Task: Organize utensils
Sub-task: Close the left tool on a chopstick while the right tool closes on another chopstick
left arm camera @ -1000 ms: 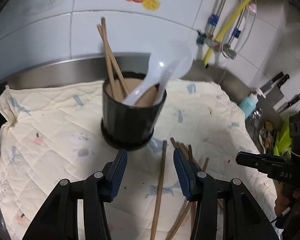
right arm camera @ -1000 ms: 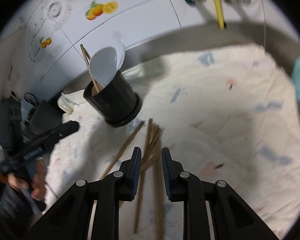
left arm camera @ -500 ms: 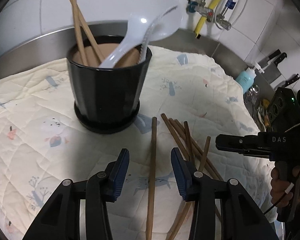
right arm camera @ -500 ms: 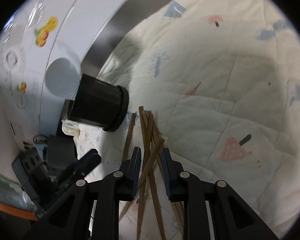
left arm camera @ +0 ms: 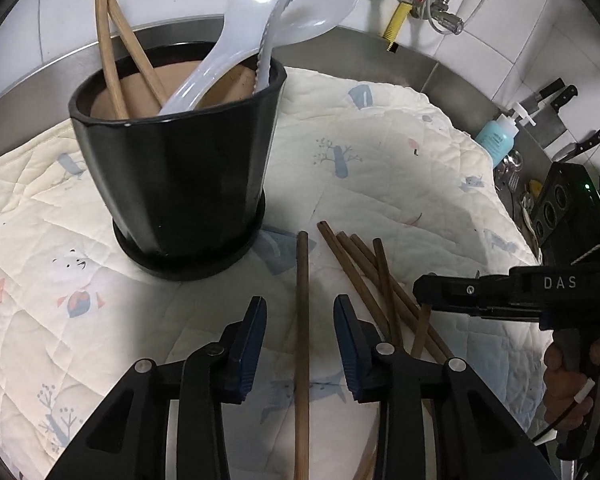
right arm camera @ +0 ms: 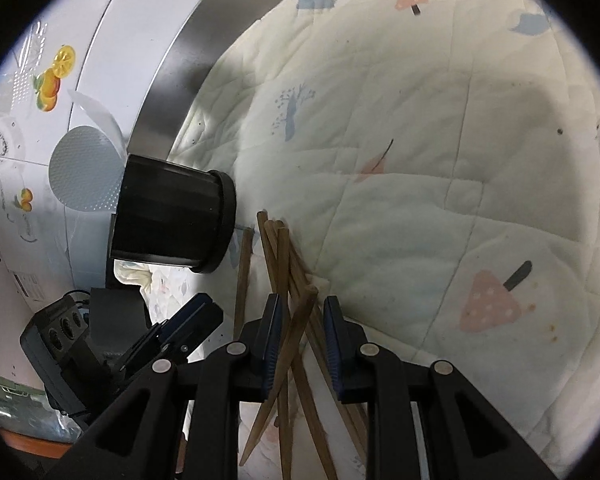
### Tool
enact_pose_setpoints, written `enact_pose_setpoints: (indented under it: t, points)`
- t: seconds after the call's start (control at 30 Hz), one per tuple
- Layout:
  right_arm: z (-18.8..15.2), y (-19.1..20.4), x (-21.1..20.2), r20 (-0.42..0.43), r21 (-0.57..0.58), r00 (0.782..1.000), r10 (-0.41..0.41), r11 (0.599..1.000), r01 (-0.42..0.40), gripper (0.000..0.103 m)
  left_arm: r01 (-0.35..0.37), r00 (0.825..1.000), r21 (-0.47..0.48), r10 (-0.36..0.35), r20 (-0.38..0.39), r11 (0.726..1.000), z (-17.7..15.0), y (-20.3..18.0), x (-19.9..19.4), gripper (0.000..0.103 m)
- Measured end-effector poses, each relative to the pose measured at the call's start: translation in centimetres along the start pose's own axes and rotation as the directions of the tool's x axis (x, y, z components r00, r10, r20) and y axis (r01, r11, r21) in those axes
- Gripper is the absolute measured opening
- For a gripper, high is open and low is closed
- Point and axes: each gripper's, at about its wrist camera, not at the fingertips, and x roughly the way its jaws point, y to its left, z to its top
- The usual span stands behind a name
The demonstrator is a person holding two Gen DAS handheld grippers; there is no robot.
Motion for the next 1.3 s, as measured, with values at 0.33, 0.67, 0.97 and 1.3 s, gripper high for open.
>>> enact_pose_setpoints:
  t: [0.33, 0.67, 0.97, 1.3]
  points:
    - [-0.2, 1.3, -0.9, 0.027, -0.079, 0.999, -0.025, 0.996, 0.027, 0.014, -0.023, 0.999, 0.058, 0.024, -0.022, 0.998, 0.8, -1.0, 2.0, 0.020]
    - [-0.8, 2.6, -2.6, 0.067, -0.132, 0.998, -0.014, 0.991, 0.023, 0.015, -0.051, 0.997, 0.076, 0.055, -0.055, 0.996, 1.0, -1.2, 3.8, 0.018]
    - [-1.6, 3.7, -5.0, 0.115, -0.186, 0.993, -0.002, 0.982, 0.024, 0.014, -0.094, 0.994, 0.119, 0.100, -0.049, 0.989, 1.2, -2.1, 4.1, 0.007]
    - [-2.4, 5.4, -7.1, 0.161, -0.264, 0.987, 0.013, 0.964, 0.031, 0.014, -0.054, 0.997, 0.065, 0.050, 0.054, 0.996, 0.0, -1.7, 1.1, 0.006]
